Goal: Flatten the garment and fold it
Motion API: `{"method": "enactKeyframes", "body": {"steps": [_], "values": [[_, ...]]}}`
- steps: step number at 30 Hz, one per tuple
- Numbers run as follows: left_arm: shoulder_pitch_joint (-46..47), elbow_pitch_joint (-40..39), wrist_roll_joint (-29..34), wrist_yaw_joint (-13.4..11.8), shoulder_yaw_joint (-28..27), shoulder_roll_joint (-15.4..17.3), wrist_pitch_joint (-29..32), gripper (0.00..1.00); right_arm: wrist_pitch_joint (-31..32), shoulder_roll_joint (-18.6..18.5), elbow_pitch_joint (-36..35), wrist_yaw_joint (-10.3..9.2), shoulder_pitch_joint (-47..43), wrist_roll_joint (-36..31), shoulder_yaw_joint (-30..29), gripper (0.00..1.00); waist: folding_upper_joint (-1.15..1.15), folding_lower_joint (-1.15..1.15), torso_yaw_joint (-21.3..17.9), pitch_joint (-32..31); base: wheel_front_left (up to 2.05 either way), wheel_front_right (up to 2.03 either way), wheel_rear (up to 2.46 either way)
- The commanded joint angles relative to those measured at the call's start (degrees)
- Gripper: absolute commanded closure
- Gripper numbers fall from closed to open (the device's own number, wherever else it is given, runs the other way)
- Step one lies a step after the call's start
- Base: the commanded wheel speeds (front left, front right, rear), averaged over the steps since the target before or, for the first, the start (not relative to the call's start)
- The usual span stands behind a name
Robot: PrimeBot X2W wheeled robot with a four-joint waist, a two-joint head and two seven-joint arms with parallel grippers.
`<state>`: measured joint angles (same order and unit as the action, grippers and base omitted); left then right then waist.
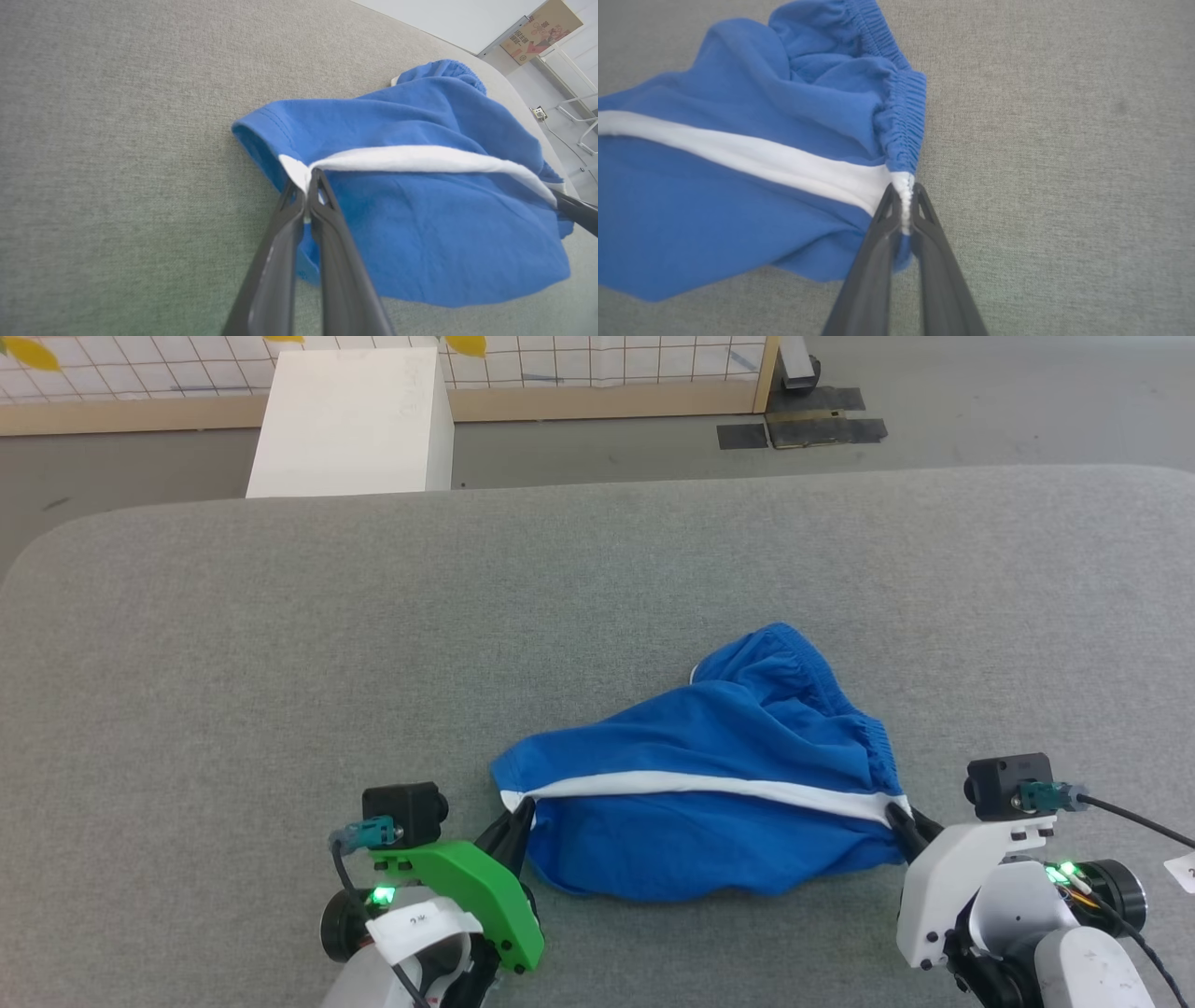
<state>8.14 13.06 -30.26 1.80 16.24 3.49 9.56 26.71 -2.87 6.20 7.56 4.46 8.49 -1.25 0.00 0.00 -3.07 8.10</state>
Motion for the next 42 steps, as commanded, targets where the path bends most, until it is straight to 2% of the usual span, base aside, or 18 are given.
{"method": "enactKeyframes", "body": {"steps": [1,9,14,19,23,28,32,37,38,42], "values": [[0.7,-0.1,0.0,0.5,0.0,0.4,-0.4,1.0,-0.2,0.0,-0.1,-0.08,0.5,0.5,0.1,1.0,0.0,0.0,0.0,-0.2,0.0,0.0,0.0],[3.5,-5.4,-3.7,2.7,-0.4,1.1,2.1,1.0,1.4,-0.2,-4.8,-0.08,4.3,-0.1,1.2,1.0,0.0,0.0,-0.4,0.0,0.0,0.0,0.0],[12.7,-9.1,-8.0,4.1,-1.3,2.7,8.3,1.0,5.0,-4.8,-7.7,-0.08,13.4,0.6,4.5,1.0,0.0,0.0,-1.2,2.2,0.0,0.0,0.0],[27.4,-8.9,-10.2,2.7,-3.9,4.3,15.3,1.0,7.9,-10.4,-5.6,-0.08,27.5,3.1,7.9,1.0,0.0,0.0,-2.4,6.9,0.0,0.0,0.0],[40.0,-5.3,-8.1,0.7,-5.9,5.8,16.3,1.0,7.5,-12.2,-0.5,-0.08,40.2,5.2,9.3,1.0,0.0,0.0,-3.4,10.7,0.0,0.0,0.0],[53.0,0.1,-3.9,-1.5,-8.2,7.2,11.3,1.0,3.2,-12.4,6.9,-0.08,54.0,5.0,10.0,1.0,0.0,0.0,-4.3,14.7,0.0,0.0,0.0],[61.2,4.3,-1.7,-2.6,-10.3,7.2,3.8,1.0,-2.9,-11.7,12.4,-0.08,62.3,2.8,9.1,1.0,0.0,0.0,-4.0,16.8,0.0,0.0,0.0],[66.2,7.8,-2.2,-0.7,-12.6,6.8,-5.0,1.0,-9.8,-10.7,16.7,-0.08,66.8,1.7,7.9,1.0,0.0,0.0,-2.9,17.6,0.0,0.0,0.0],[65.2,9.4,-2.3,1.1,-12.6,7.6,-7.4,1.0,-11.7,-10.3,18.6,-0.08,65.0,3.1,8.7,1.0,0.0,0.0,-2.1,17.2,0.0,0.0,0.0],[58.5,9.9,-3.5,3.5,-11.2,8.4,-7.2,1.0,-12.6,-10.9,19.2,-0.08,58.0,6.5,12.3,1.0,0.0,0.0,-1.0,15.2,0.0,0.0,0.0]]}}
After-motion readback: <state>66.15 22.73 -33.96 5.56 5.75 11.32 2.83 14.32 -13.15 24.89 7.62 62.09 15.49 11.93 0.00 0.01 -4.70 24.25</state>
